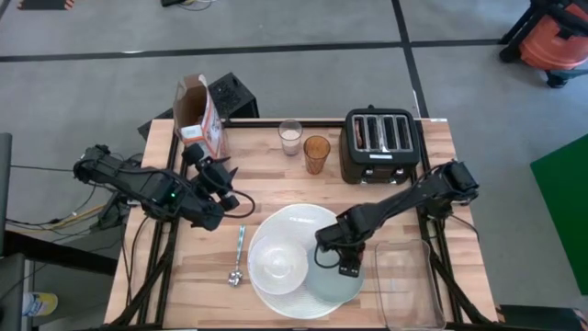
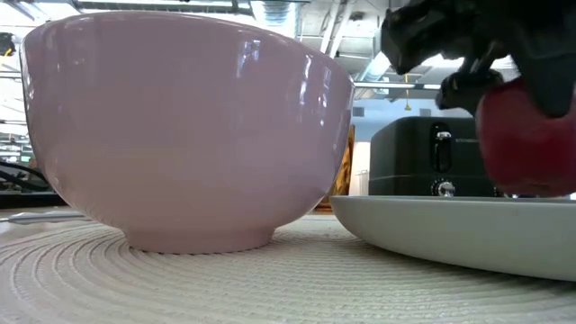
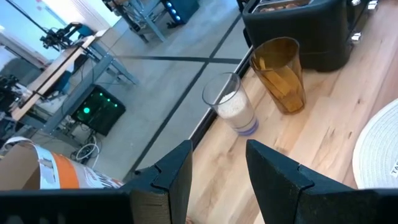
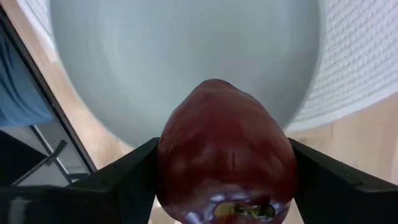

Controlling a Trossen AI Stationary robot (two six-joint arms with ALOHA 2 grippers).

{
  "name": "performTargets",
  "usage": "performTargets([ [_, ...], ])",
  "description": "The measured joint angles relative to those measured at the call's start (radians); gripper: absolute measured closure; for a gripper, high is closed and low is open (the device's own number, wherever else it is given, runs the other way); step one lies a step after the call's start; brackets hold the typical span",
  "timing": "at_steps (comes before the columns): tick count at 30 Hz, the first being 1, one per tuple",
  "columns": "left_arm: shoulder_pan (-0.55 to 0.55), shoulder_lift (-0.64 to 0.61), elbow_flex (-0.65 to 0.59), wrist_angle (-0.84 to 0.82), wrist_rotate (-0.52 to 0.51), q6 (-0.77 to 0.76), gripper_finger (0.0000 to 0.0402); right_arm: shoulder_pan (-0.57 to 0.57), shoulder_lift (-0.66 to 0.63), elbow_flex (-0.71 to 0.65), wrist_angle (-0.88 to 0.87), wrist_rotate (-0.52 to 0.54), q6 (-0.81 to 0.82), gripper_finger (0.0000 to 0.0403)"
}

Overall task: Arrange a breakfast setting
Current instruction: Put the apple on the blue plate

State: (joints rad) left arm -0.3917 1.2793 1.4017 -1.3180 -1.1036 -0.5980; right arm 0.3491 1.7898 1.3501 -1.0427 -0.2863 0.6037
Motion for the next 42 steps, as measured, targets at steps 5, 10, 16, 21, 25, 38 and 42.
performTargets([
  [5, 0.013, 0.000, 0.000, -0.001, 0.029, 0.000, 0.0262, -0.013, -0.002, 0.000, 0.011, -0.006, -0.026, 0.0082],
  [10, 0.024, 0.000, 0.000, -0.001, 0.052, -0.001, 0.0262, -0.019, -0.002, 0.000, 0.011, -0.007, -0.051, 0.0082],
  [16, 0.039, 0.000, 0.000, 0.000, 0.104, 0.011, 0.0262, -0.015, -0.002, 0.000, 0.063, -0.006, -0.055, 0.0082],
  [21, 0.042, 0.000, 0.000, -0.001, 0.115, 0.014, 0.0262, -0.014, -0.002, 0.000, 0.057, 0.026, 0.019, 0.0082],
  [25, 0.042, 0.000, 0.000, -0.001, 0.115, 0.014, 0.0262, -0.013, -0.002, 0.000, 0.057, 0.027, 0.056, 0.0082],
  [38, 0.042, -0.001, 0.000, -0.012, 0.112, 0.019, 0.0262, 0.022, 0.082, 0.006, 0.042, 0.019, 0.095, 0.0082],
  [42, 0.042, -0.001, 0.000, -0.011, 0.111, 0.019, 0.0262, 0.021, 0.077, 0.006, 0.030, 0.019, 0.098, 0.0080],
])
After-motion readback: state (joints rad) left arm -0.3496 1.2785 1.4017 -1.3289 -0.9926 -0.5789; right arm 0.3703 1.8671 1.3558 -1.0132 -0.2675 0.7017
